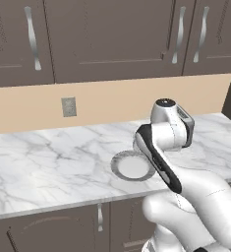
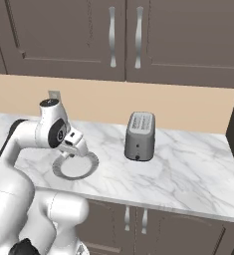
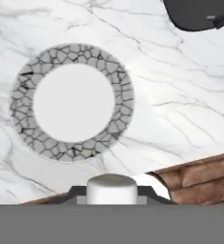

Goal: Pick up the marshmallow and place it in the cup of hot chocolate on the dining counter.

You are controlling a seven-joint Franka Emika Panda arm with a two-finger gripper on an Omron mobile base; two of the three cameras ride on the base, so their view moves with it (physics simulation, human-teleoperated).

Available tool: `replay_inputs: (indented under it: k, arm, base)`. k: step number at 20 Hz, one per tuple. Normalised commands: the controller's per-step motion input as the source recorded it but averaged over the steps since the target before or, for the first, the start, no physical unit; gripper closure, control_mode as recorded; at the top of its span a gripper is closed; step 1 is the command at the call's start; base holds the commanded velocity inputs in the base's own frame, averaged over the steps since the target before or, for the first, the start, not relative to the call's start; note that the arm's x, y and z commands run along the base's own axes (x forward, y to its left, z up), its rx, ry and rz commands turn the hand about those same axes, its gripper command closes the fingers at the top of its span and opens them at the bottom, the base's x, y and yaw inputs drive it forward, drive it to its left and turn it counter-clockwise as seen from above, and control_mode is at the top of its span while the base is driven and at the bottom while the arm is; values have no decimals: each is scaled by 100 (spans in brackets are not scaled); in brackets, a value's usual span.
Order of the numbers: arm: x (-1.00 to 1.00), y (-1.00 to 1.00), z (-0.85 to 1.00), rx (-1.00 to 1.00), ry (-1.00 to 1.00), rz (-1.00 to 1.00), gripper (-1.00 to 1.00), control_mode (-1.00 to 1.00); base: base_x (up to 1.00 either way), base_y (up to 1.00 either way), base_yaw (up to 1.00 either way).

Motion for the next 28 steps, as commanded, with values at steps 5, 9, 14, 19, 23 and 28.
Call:
replay_inputs:
  k: [5, 9, 14, 19, 23, 28]
  arm:
    - [-43, -23, 91, 0, -10, 24, 100, -100]
    - [-55, -14, 85, 0, -14, 19, 100, -100]
    - [-34, -1, 59, 0, -15, 22, 100, -100]
    - [-54, 0, 66, 0, -4, 14, 100, -100]
    - [-38, 0, 28, 0, 6, 5, 100, -100]
    - [-8, 0, 2, 0, 19, 0, 100, -100]
  base:
    - [0, 0, 0]
    - [0, 0, 0]
    - [0, 0, 0]
    - [0, 0, 0]
    - [0, 0, 0]
    - [0, 0, 0]
